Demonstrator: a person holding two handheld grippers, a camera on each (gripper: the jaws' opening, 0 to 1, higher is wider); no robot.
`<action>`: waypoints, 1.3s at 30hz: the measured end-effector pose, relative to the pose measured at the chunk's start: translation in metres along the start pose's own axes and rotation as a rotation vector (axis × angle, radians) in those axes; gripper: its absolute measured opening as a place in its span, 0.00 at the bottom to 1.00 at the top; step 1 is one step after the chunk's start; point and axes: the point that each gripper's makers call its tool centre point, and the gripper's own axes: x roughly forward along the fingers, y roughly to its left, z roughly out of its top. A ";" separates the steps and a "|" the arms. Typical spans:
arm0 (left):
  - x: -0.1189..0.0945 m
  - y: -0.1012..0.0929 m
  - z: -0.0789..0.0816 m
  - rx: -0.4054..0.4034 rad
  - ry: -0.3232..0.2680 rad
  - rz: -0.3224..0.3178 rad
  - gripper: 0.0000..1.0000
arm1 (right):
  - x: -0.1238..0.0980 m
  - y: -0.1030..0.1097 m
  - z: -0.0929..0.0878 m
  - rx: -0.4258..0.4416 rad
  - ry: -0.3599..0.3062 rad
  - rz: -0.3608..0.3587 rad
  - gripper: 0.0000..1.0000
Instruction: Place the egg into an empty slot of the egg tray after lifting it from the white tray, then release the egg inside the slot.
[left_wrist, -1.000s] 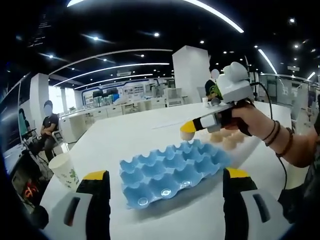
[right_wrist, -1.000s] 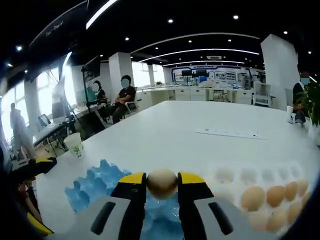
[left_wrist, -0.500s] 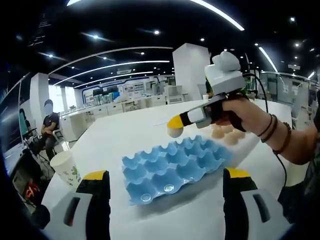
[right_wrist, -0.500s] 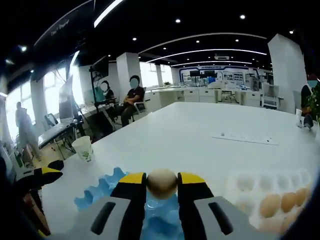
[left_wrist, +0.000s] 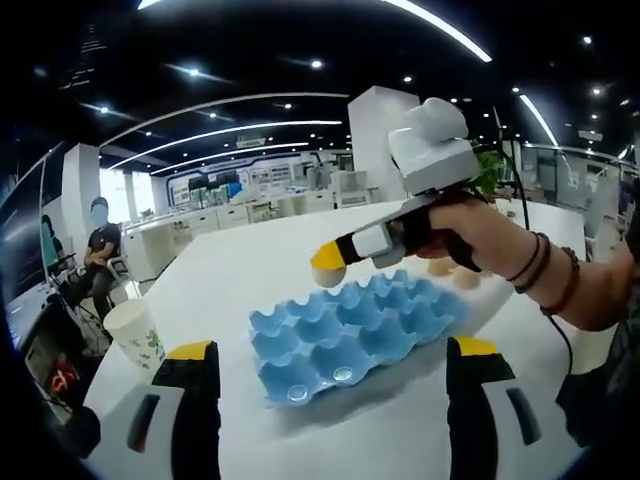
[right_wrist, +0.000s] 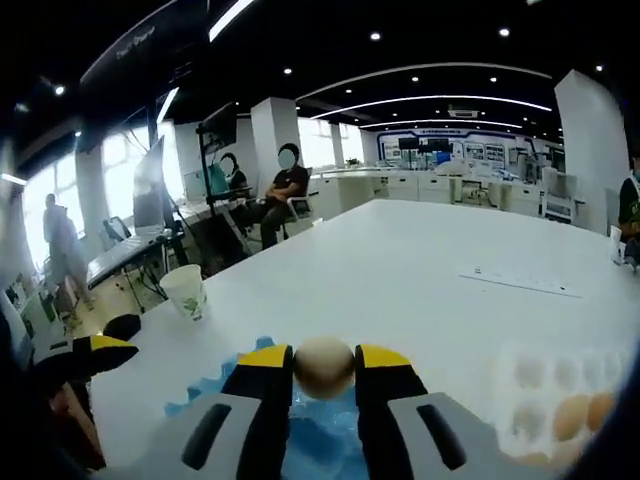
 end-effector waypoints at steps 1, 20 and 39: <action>0.000 0.001 0.000 -0.003 -0.001 0.003 0.96 | 0.003 0.007 0.002 -0.006 -0.014 0.033 0.25; -0.009 0.015 0.002 -0.011 0.003 0.041 0.96 | 0.040 0.052 0.004 -0.051 -0.031 0.148 0.25; -0.013 0.014 -0.007 -0.022 0.021 0.036 0.96 | 0.060 0.066 -0.022 -0.093 0.027 0.210 0.25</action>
